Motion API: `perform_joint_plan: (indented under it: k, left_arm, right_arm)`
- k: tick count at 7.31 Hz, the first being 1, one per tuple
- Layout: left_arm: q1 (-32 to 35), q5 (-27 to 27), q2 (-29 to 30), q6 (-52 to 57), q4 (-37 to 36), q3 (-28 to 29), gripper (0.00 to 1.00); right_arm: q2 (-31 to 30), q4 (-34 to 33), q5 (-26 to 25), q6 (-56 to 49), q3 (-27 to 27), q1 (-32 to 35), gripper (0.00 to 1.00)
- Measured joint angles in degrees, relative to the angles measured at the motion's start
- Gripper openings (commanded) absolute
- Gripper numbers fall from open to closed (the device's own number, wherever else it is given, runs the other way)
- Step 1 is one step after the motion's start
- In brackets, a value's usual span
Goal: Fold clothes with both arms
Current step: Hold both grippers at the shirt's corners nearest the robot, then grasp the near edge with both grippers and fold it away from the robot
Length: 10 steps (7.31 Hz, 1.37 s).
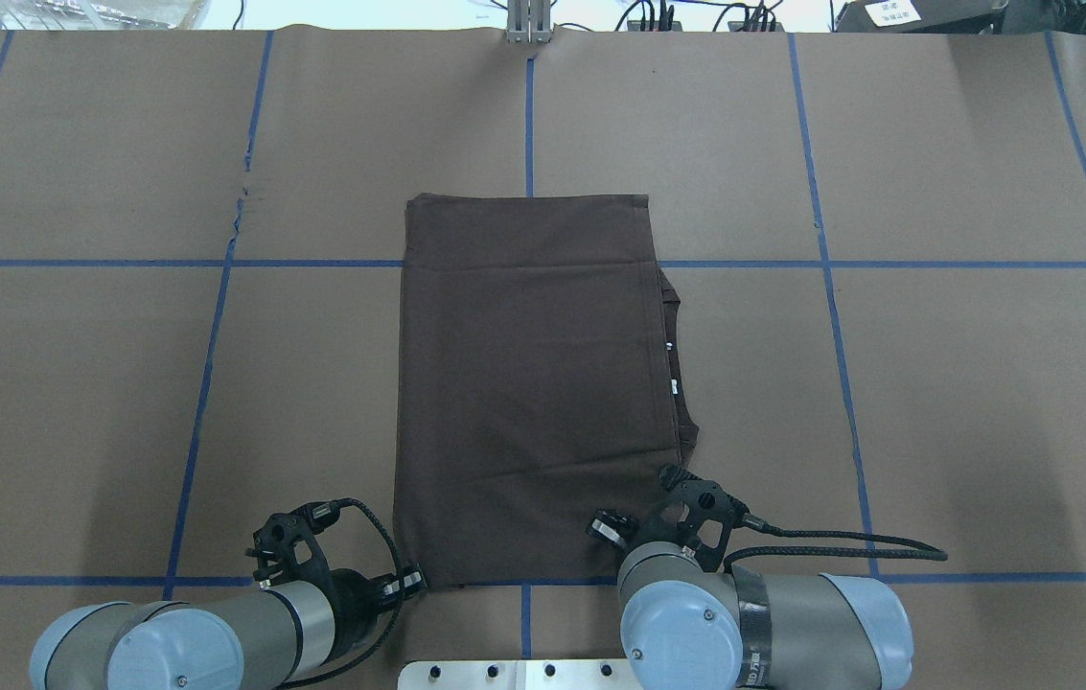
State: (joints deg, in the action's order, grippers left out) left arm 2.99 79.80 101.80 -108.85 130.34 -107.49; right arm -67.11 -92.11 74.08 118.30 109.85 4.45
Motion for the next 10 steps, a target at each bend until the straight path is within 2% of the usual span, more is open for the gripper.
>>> perform_joint_plan:
  k: [4,6,8,10]
  left_arm:
    - [-0.07,0.06,0.07,0.26,-0.06,-0.15,0.0]
    - [0.16,0.65,0.02,0.59,-1.67,-3.0,0.0]
    - [0.32,3.03,-0.08,0.94,-11.09,-12.72,0.0]
    - [0.28,6.16,0.84,1.0,-26.3,-27.88,0.0]
  right_arm:
    - [-0.03,-0.01,0.01,-0.02,0.25,0.33,0.0]
    - [-0.2,-0.44,0.06,-0.16,3.52,0.73,0.0]
    - [-0.6,-4.7,0.19,-0.11,11.62,0.54,0.0]
    - [-0.42,-15.44,0.36,1.41,23.99,-2.6,0.0]
